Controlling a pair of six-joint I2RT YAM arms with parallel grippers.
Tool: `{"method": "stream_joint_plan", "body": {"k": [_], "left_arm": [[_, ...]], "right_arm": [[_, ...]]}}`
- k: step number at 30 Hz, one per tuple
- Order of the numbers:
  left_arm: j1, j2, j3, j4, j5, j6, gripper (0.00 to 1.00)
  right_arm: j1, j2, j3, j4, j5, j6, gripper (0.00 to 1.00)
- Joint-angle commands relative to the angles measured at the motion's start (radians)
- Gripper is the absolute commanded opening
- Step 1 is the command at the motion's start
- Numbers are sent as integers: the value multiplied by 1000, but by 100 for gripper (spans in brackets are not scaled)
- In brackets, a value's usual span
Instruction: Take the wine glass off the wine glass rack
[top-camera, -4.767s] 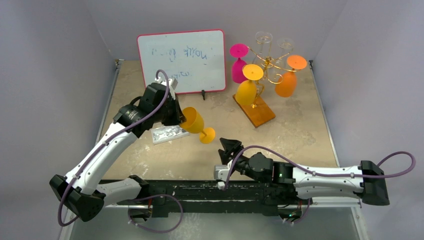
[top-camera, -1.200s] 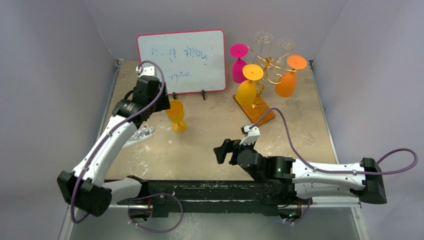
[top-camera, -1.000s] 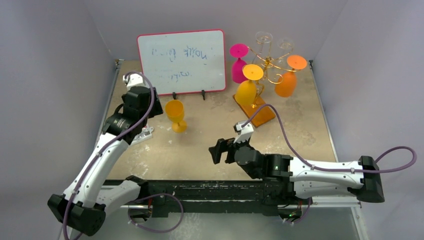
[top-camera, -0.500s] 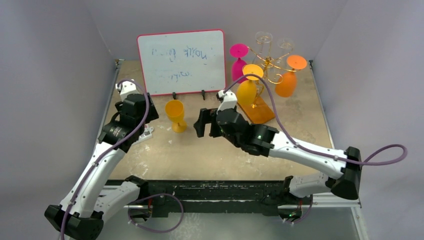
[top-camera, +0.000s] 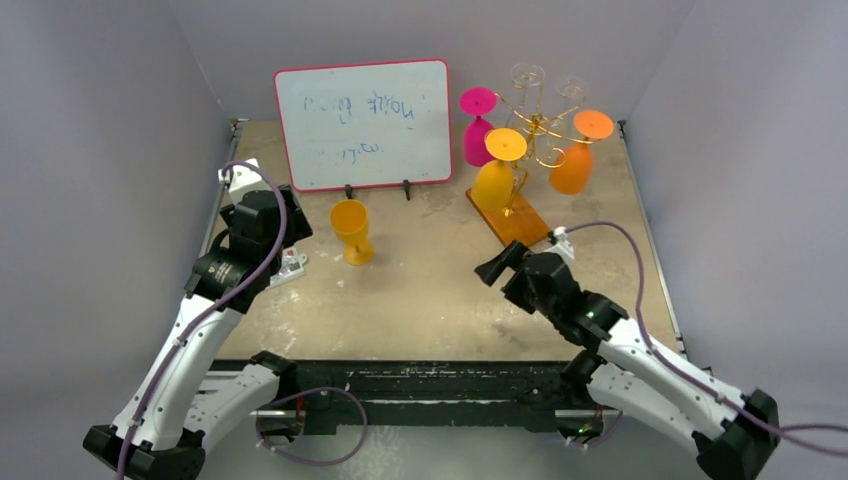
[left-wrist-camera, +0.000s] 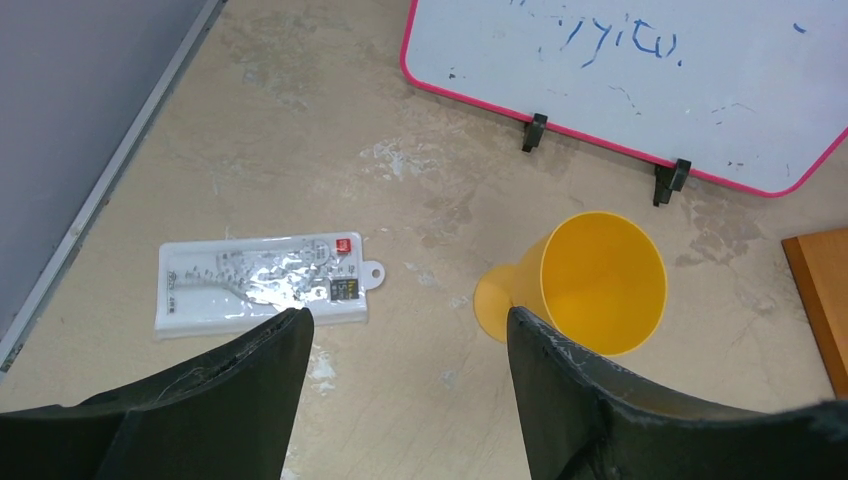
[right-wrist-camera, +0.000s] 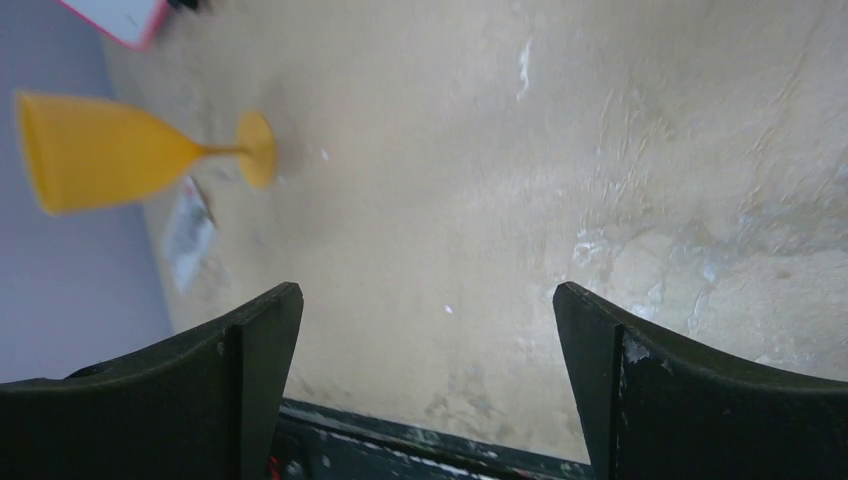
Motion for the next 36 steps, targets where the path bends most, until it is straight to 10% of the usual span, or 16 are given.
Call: {"method": "stream_joint_plan", "body": {"k": [1, 8, 16, 36], "left_arm": [[-4, -5, 33, 15, -6, -28, 72], [-3, 7, 52, 29, 46, -42, 76], [-3, -16, 93, 8, 69, -52, 78], [-4, 8, 90, 20, 180, -34, 89]], "right_arm": [[-100, -130, 20, 7, -7, 21, 98], [-247, 18, 196, -80, 46, -120, 100], [-498, -170, 59, 92, -212, -16, 99], [-513, -209, 297, 150, -340, 108, 85]]}}
